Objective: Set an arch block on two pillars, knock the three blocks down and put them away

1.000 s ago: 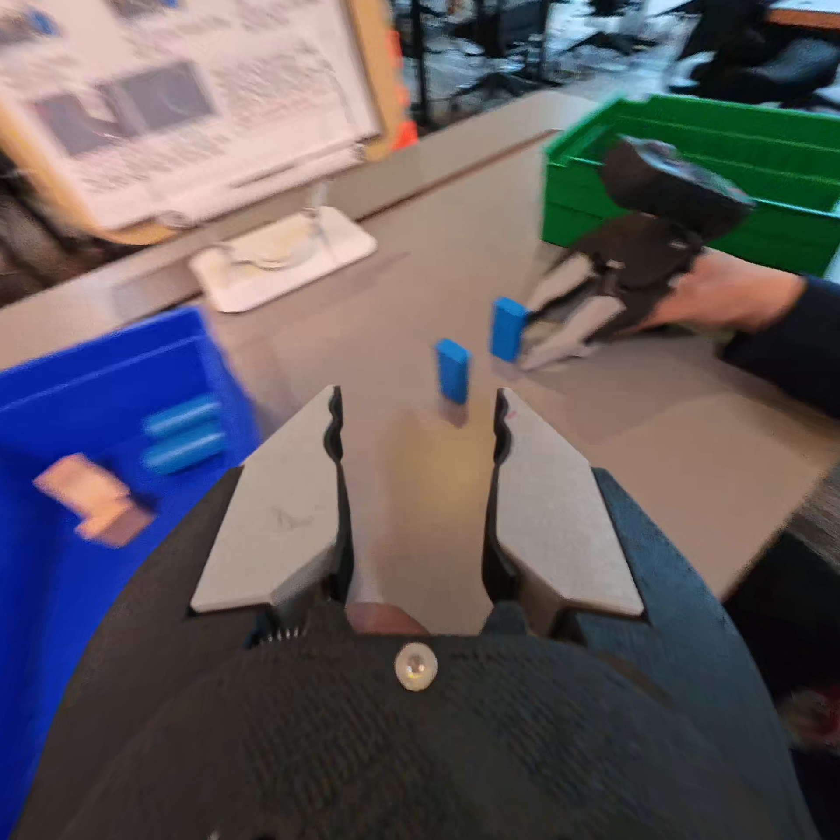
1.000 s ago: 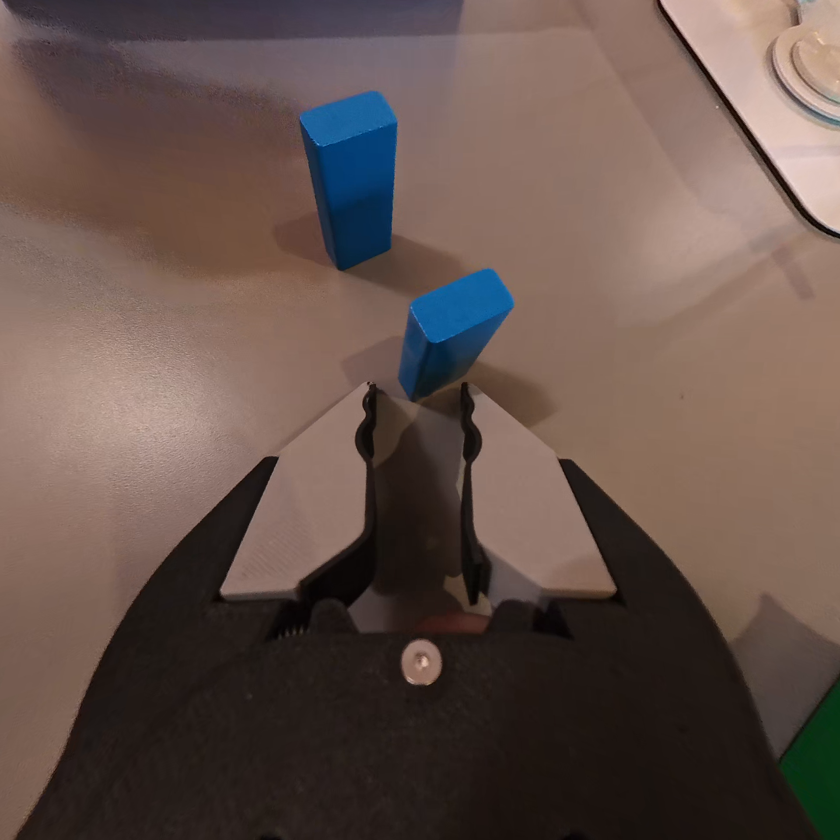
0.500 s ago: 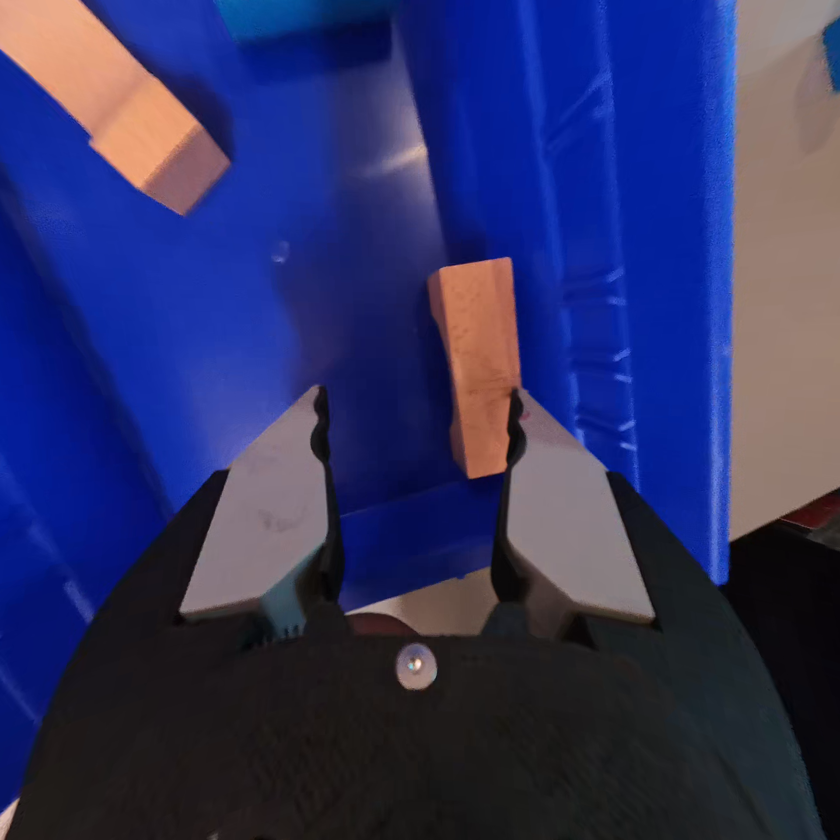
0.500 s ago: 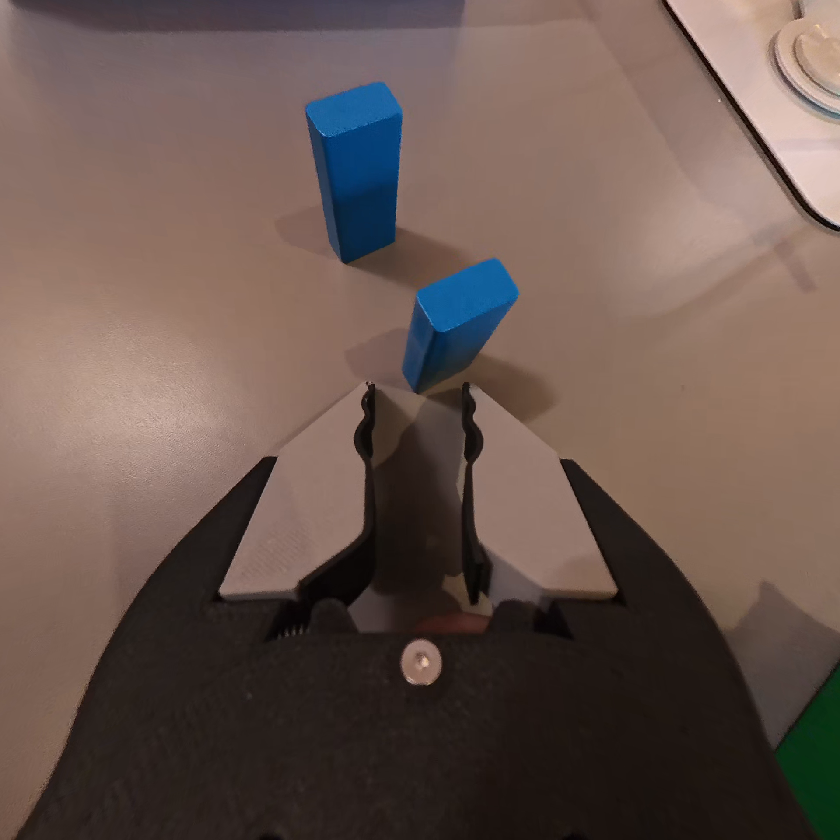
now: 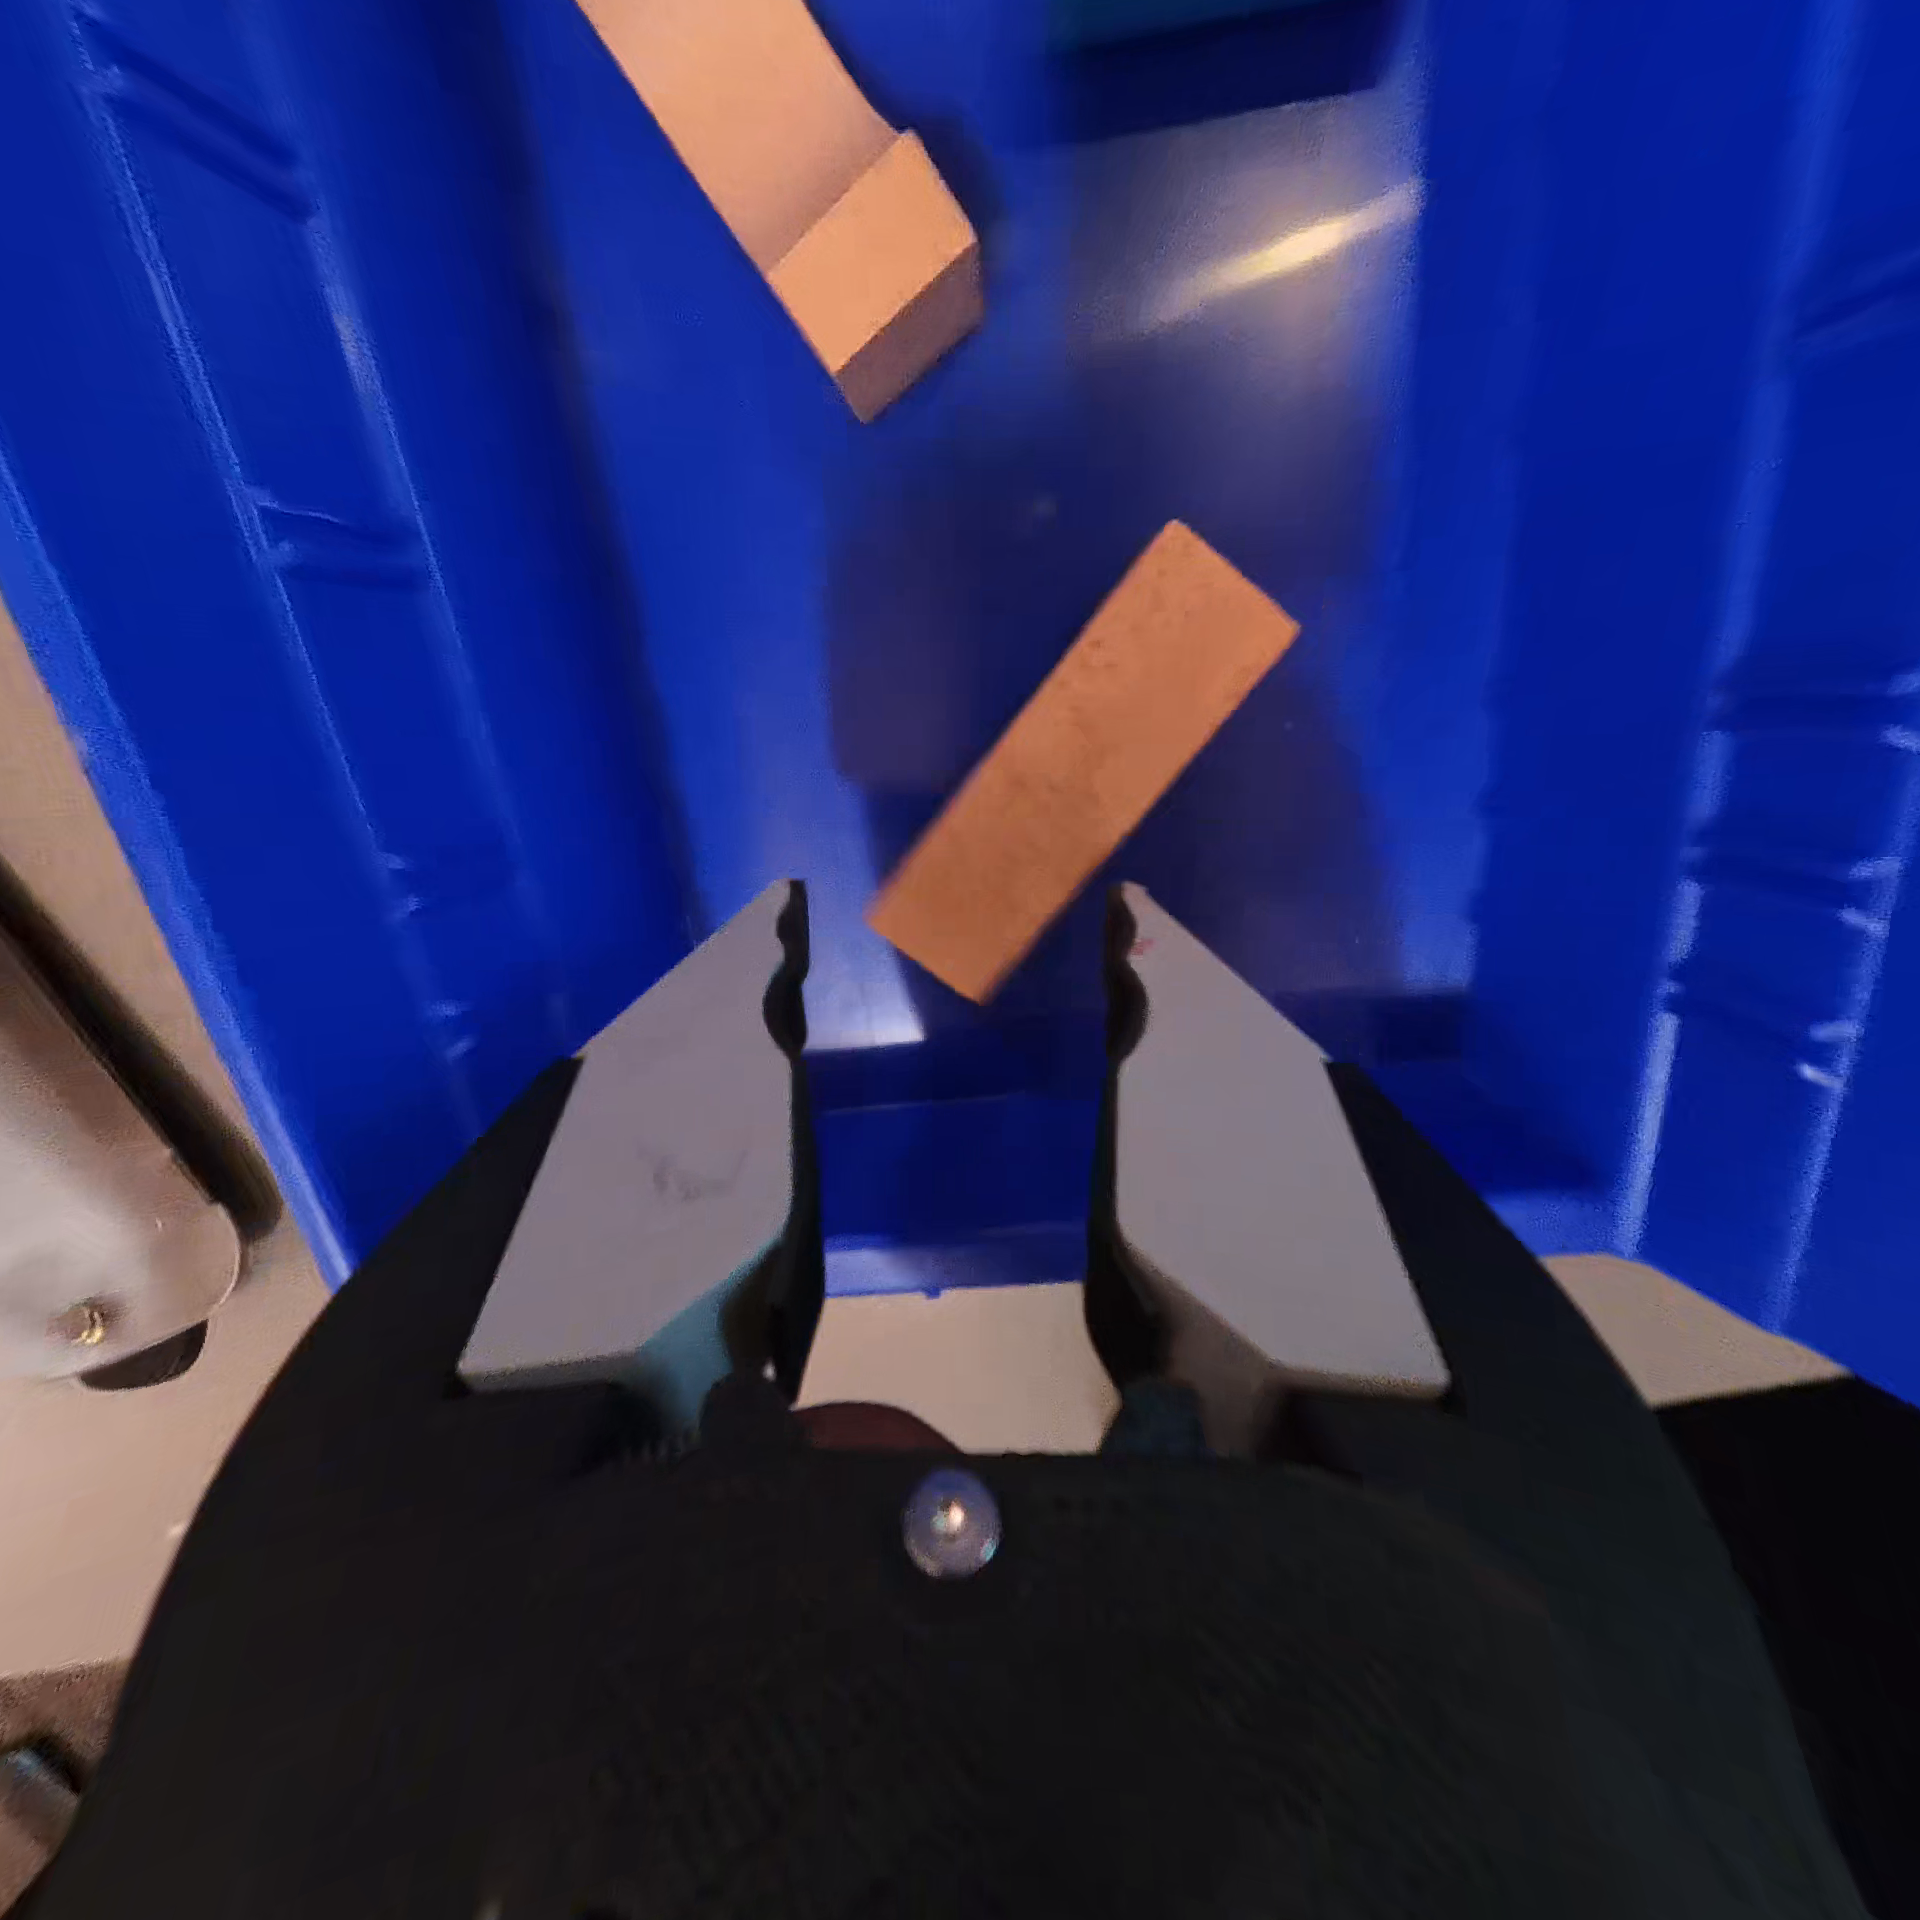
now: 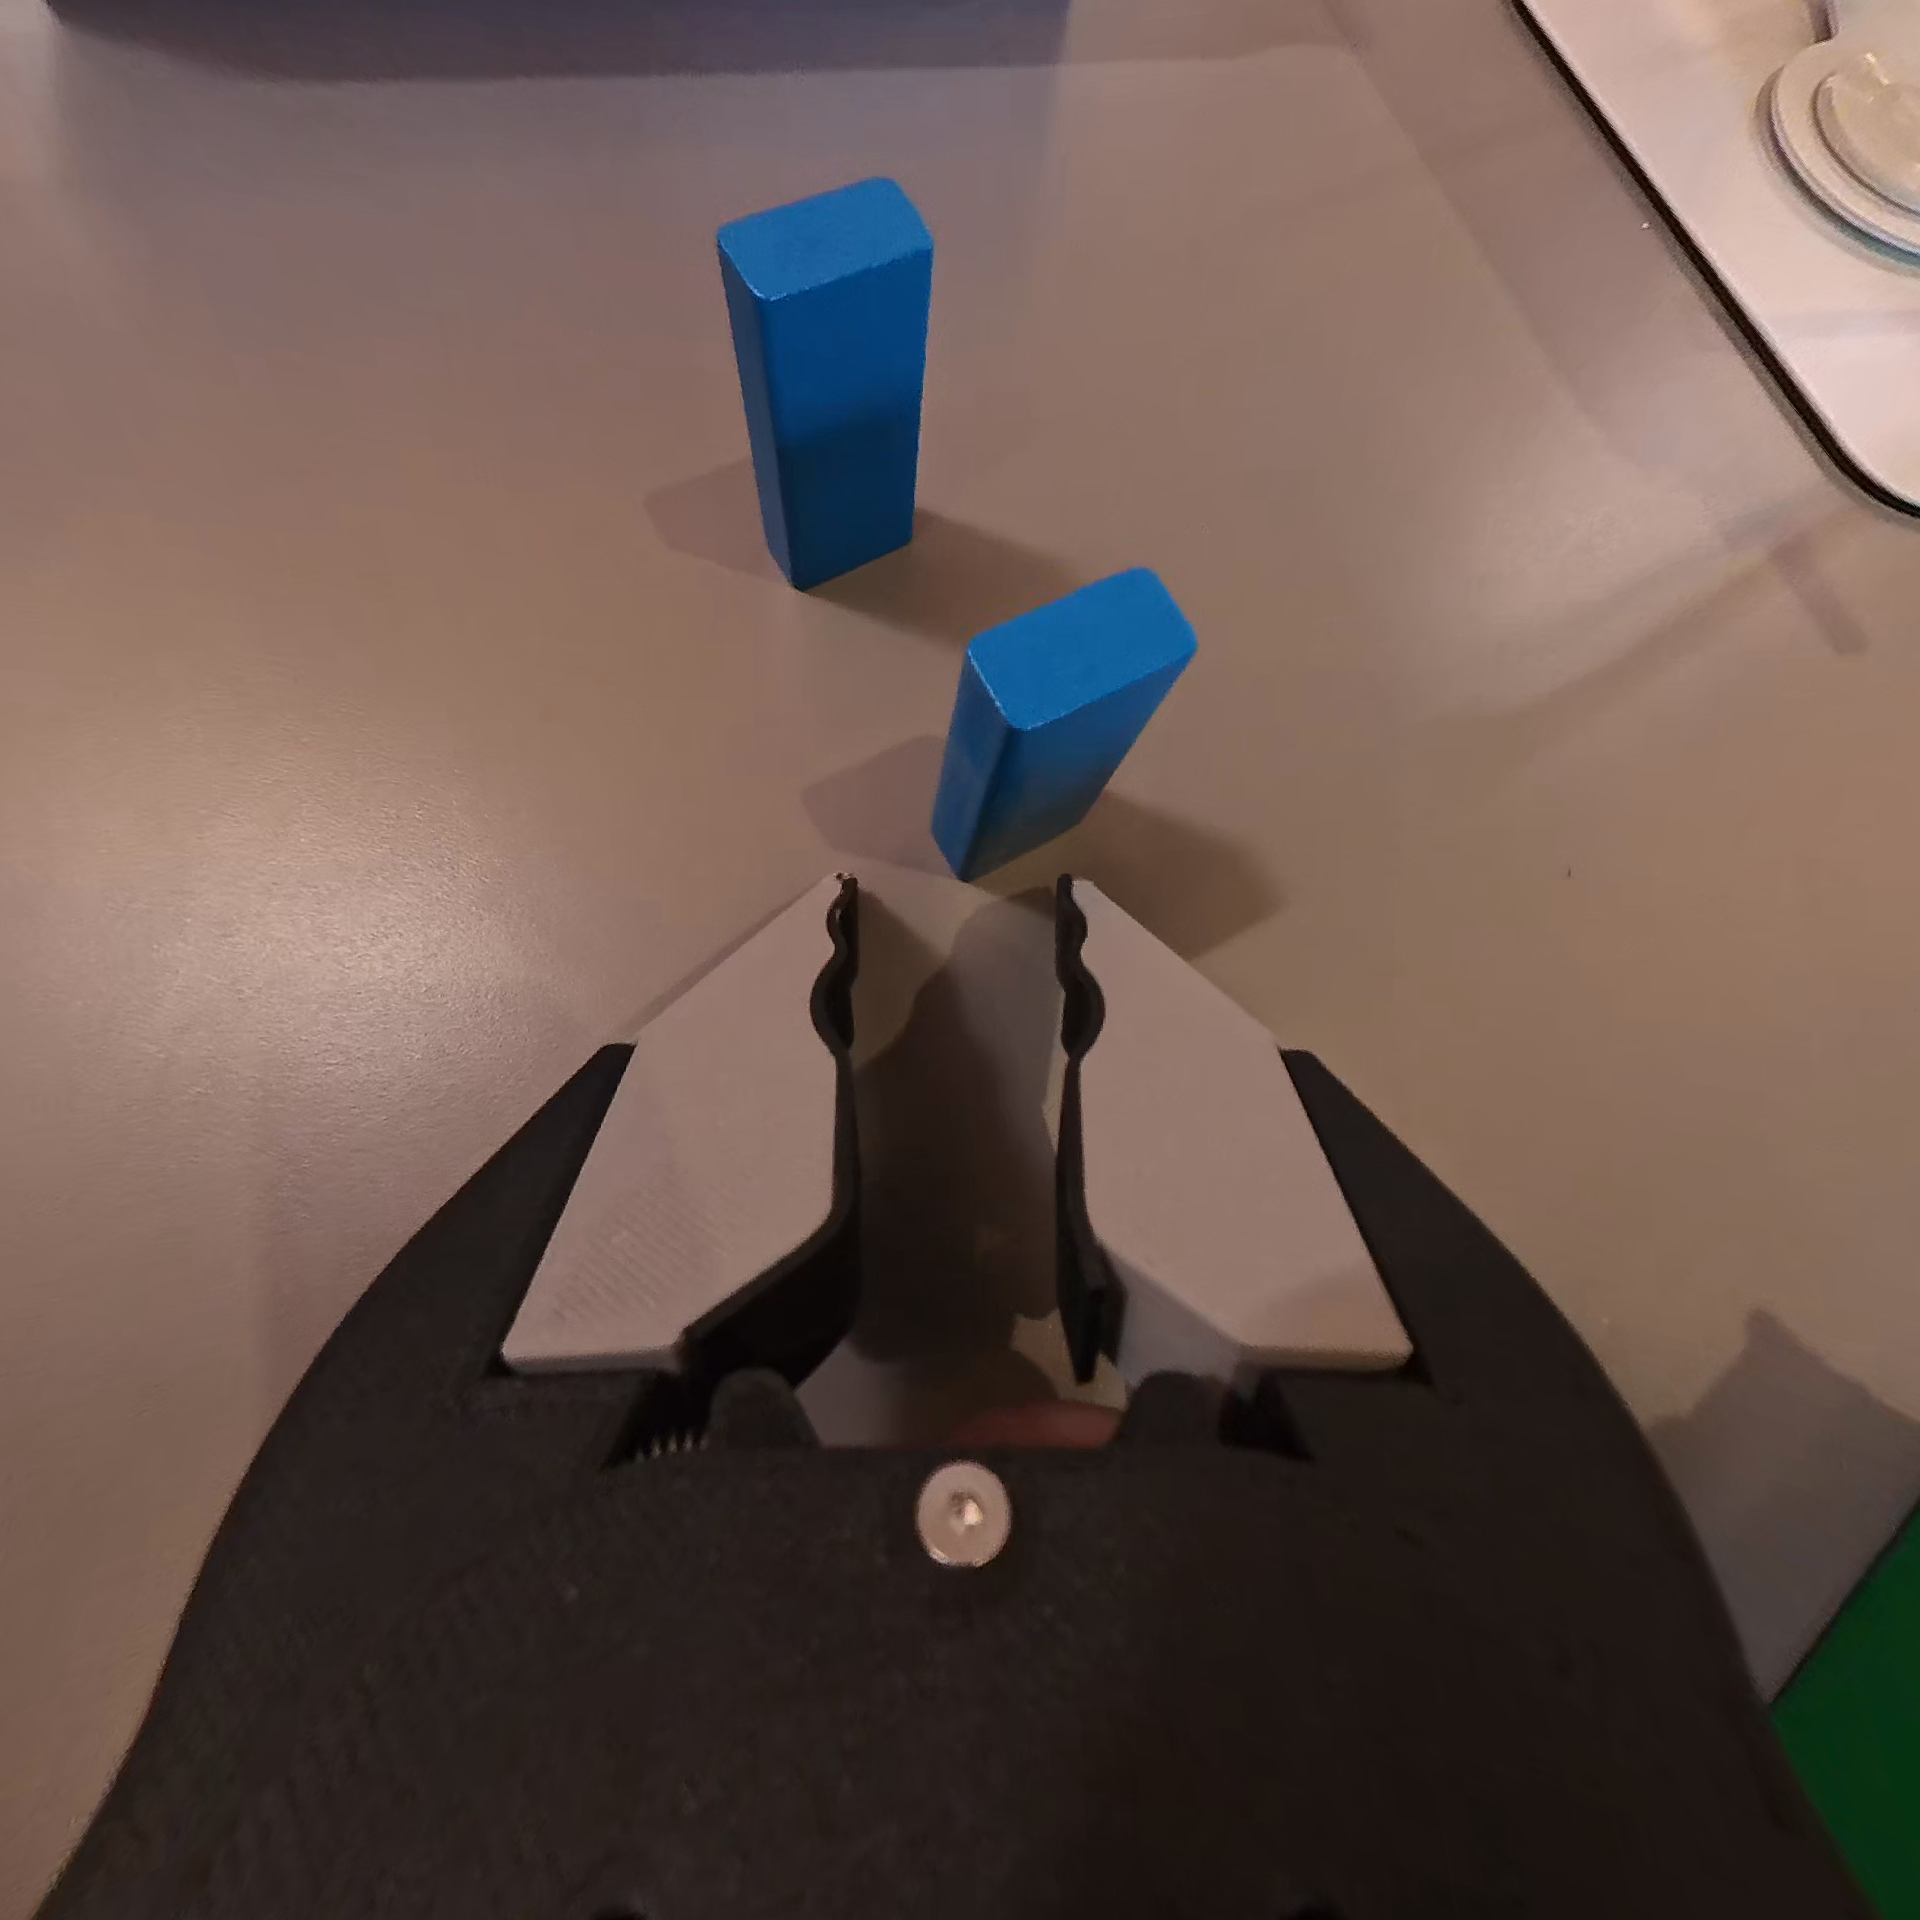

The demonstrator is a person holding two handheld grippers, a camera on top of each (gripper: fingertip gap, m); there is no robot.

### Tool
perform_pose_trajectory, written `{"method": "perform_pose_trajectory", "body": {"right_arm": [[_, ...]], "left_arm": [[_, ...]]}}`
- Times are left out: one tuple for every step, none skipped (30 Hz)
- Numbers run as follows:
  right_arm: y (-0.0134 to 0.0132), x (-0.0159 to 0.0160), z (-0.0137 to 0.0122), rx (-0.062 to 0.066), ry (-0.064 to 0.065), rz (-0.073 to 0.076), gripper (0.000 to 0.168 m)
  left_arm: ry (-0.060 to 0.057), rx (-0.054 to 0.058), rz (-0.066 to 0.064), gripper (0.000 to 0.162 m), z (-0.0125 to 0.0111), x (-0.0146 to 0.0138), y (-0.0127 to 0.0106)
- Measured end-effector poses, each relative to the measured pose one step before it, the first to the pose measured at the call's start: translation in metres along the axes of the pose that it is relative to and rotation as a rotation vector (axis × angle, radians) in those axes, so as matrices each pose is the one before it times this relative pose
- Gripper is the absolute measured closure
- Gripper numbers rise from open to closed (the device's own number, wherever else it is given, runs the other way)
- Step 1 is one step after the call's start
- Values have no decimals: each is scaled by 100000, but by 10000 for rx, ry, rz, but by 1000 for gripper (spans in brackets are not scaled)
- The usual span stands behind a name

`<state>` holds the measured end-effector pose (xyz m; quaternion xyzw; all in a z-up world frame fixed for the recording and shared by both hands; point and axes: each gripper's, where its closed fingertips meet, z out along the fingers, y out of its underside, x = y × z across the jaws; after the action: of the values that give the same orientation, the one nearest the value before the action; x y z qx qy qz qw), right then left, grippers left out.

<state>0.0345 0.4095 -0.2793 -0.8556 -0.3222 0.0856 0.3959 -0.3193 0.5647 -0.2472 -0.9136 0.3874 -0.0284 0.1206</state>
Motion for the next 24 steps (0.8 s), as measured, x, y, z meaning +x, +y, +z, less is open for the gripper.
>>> {"method": "perform_pose_trajectory", "body": {"right_arm": [[15,-13,18,-11,2,-15,133],[6,-27,28,-11,-6,-13,133],[0,-32,20,-12,-9,-10,133],[-5,-22,19,-5,2,-12,133],[-2,-25,7,7,-2,-10,133],[-4,-22,0,3,-6,0,133],[1,-13,-8,6,-1,-1,133],[11,-14,-22,9,1,-2,133],[21,-4,-15,7,-1,-2,133],[16,20,-26,13,6,1,133],[33,26,-21,10,-3,23,133],[47,37,-31,6,-2,32,133],[39,45,-47,-2,2,22,133],[49,55,-45,-1,12,16,133],[23,22,-52,1,5,10,133],[-40,10,-64,24,-1,2,133],[-78,-30,-63,31,-6,-1,133],[-120,-40,-62,43,-2,-19,133],[-122,-61,-64,41,0,-34,133],[-98,-73,-35,29,-8,-32,133],[-49,-78,-5,1,-16,-30,133],[-8,-59,6,-12,-2,-35,133],[18,-65,13,-20,-5,-35,133],[20,-74,-6,-20,-5,-38,133]], "left_arm": [[525,98,99,104,-255,800,-8],[608,147,169,100,-172,982,-142],[437,84,264,97,-36,776,-101],[87,-106,317,97,116,205,100],[-212,-234,419,97,261,-287,171],[-293,-218,590,97,351,-347,77],[-368,-121,698,97,358,-397,-109],[-407,-46,734,98,287,-413,-261],[-310,-21,787,102,242,-249,-330],[-271,-52,842,102,273,-167,-213],[-408,-123,839,104,275,-428,4],[-437,-135,728,109,297,-546,59],[-225,-99,589,111,365,-238,42],[-54,-134,486,107,452,3,183],[154,-193,360,114,452,301,315],[362,-1,203,136,199,567,44],[228,139,67,146,9,354,-200],[-20,16,44,149,8,42,-66],[-128,-46,102,148,-21,-12,5],[-184,-45,106,148,-14,-19,-1],[-180,-47,74,147,-16,-10,-1],[-196,-60,31,147,-3,-88,12],[-322,-121,-13,147,40,-328,86],[-504,-208,-3,148,57,-609,230]]}}
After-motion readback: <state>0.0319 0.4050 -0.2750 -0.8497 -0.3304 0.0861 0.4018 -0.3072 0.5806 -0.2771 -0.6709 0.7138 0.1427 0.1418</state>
